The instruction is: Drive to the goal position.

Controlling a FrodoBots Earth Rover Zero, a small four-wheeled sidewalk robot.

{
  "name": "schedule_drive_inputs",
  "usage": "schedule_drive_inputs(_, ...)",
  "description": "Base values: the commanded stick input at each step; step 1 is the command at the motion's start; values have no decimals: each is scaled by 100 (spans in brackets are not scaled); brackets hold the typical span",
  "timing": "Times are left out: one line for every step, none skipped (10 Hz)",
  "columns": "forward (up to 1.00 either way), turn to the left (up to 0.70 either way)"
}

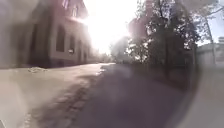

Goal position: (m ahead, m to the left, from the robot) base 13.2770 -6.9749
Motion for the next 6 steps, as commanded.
schedule_drive_inputs(85, 0)
schedule_drive_inputs(85, 0)
schedule_drive_inputs(85, 0)
schedule_drive_inputs(85, 0)
schedule_drive_inputs(85, 0)
schedule_drive_inputs(85, 0)
